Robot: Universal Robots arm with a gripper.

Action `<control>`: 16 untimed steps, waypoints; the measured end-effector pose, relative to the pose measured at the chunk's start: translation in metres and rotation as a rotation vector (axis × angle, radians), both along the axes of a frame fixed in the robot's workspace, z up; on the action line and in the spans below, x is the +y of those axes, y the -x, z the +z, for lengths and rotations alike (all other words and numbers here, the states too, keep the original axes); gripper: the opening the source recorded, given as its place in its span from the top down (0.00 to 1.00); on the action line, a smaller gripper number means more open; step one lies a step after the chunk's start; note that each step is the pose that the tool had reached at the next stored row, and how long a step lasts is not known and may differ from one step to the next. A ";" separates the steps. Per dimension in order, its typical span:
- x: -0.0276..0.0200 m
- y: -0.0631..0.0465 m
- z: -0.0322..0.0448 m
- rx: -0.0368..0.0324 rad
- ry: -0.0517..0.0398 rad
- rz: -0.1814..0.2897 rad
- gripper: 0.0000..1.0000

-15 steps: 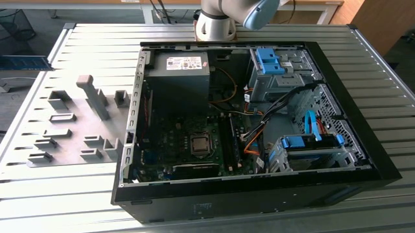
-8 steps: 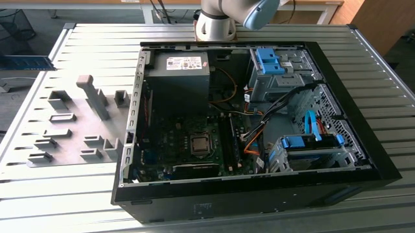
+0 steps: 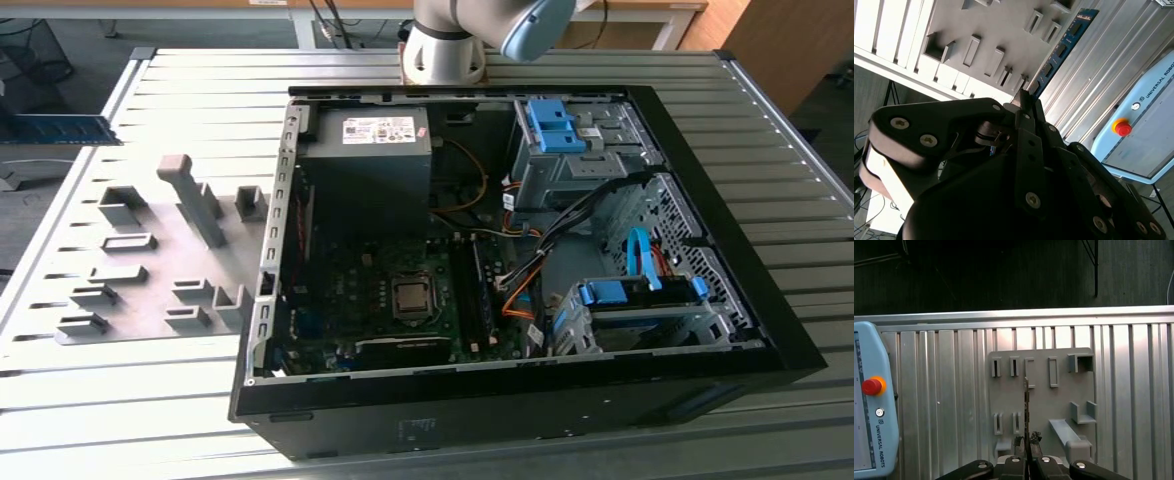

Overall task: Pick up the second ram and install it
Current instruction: 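Pick up the second ram and move it above second insertion slot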

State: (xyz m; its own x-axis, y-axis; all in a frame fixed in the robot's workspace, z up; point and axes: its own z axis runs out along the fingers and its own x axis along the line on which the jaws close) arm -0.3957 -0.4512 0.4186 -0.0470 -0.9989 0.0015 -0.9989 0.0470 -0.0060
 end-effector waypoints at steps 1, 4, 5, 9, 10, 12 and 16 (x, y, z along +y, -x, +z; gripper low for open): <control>0.0000 0.000 0.0000 0.0000 0.0000 0.000 0.86; 0.0000 -0.002 0.0000 0.0000 0.0000 0.000 0.86; 0.0000 -0.002 0.0000 0.0000 0.0000 0.000 0.86; 0.0000 -0.004 0.0000 0.0000 0.0000 0.000 0.86; 0.0000 -0.005 0.0000 0.0000 0.0001 0.000 0.86; 0.0000 -0.006 0.0000 0.0000 0.0000 0.000 0.86; 0.0000 -0.007 0.0000 0.0000 0.0000 0.000 0.86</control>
